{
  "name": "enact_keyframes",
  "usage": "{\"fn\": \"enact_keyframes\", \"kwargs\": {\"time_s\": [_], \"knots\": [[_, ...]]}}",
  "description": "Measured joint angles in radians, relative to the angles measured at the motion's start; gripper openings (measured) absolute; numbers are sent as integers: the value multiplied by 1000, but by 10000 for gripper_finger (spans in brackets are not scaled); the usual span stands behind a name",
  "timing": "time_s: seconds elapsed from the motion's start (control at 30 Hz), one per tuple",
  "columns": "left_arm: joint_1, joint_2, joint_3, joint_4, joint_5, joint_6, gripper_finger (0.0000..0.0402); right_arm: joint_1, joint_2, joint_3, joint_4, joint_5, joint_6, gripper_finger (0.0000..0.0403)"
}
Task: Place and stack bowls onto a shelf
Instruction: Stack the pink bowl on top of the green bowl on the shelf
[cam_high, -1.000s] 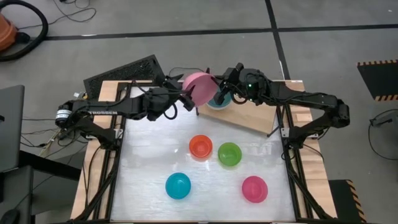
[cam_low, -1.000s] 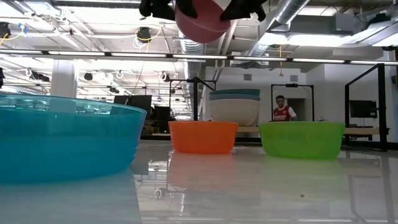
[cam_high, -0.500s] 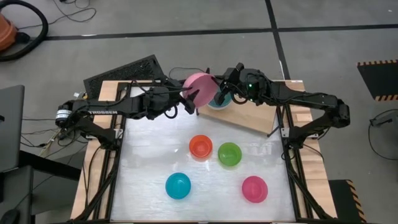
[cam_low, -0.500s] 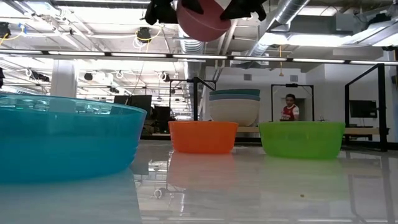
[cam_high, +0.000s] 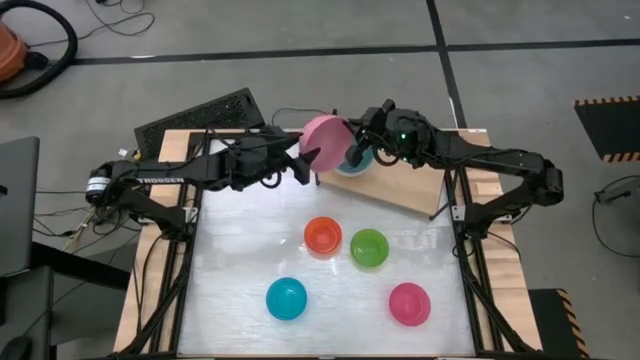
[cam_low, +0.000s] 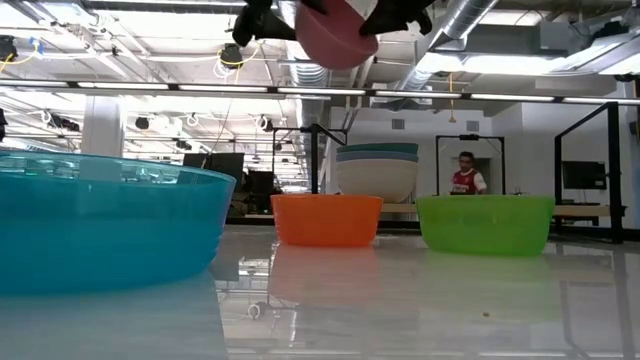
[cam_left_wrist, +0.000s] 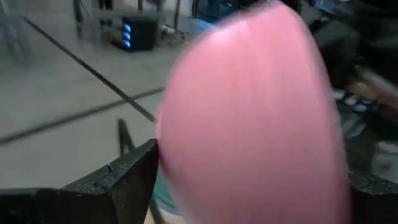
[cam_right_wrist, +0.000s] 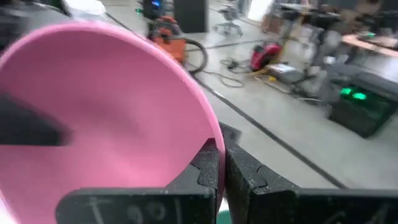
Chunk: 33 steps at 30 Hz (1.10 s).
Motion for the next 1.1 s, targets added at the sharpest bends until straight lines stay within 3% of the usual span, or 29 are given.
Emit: {"fn": "enact_keyframes", "kwargs": {"time_s": [0.13,0.6,1.1], "knots": [[31,-2,0,38,62,-96,300,-4,-2,0,2,11,4,32],[39,-16,0,51,136,-217,300,-27,-2,2,-38,6,1,32],[74,-36,1,-24,221,-194,316,-32,3,2,-48,9,-4,32]]}}
